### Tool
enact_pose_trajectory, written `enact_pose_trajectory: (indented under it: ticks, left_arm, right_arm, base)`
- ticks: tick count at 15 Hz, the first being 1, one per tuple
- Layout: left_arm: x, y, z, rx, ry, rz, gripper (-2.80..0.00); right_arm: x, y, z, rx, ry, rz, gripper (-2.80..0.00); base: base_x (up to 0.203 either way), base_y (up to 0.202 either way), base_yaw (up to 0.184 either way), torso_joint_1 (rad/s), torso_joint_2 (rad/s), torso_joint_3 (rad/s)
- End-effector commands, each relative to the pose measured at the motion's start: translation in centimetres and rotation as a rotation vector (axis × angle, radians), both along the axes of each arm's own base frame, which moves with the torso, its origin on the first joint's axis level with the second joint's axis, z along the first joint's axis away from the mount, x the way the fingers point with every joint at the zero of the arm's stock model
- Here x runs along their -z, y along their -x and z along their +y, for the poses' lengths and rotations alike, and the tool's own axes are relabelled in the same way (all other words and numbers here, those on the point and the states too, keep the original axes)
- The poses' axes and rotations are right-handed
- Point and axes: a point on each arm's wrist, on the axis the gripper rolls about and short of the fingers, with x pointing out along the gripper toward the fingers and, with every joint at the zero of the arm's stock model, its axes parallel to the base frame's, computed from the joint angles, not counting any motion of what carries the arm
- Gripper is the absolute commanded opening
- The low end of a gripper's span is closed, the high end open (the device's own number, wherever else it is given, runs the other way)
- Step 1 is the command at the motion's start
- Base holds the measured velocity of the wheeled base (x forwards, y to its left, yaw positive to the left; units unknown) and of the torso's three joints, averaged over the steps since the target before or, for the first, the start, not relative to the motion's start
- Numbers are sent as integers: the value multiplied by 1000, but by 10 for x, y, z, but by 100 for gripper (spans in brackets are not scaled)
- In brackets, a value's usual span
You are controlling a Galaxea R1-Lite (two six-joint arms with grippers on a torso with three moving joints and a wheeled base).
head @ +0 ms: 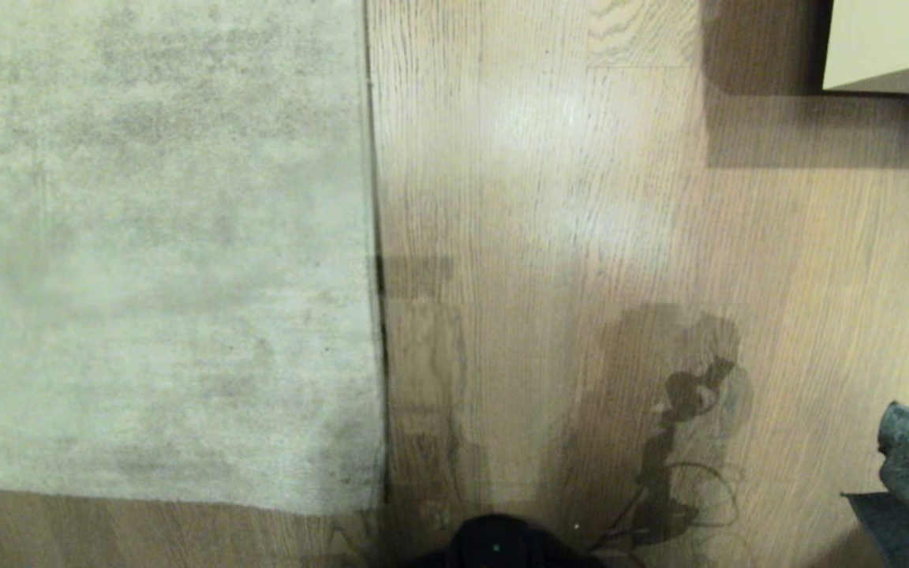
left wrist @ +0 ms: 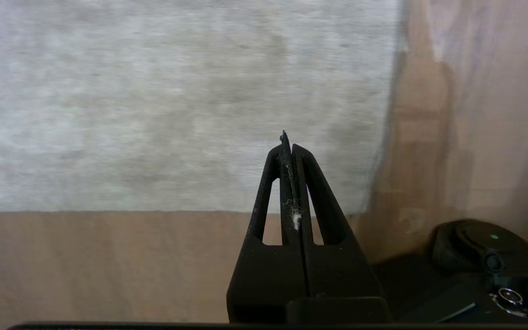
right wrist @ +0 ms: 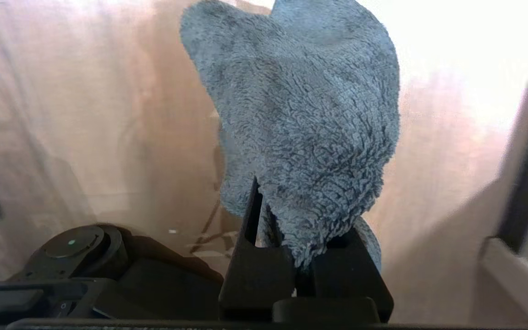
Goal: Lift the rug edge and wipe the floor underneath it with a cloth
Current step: Put down the rag
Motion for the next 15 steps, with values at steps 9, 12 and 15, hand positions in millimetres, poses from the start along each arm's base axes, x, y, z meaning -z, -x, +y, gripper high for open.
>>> enact_pose_trajectory:
  ticks: [9,12,15]
  left_arm:
    - [0,0,0,0,-2,1,-280]
    - [0,0,0,1,-2,1,-280]
    - [0,0,0,1,-2,1,-280]
  right_arm:
    - [0,0,0,0,0,-1,-280]
    - [0,0,0,0,1,-1,-280]
    - [0,0,0,-2,15,1,-280]
  base:
    - [0,-88,0,2,1,1]
    - [0,0,0,0,0,0]
    - [0,0,0,0,0,0]
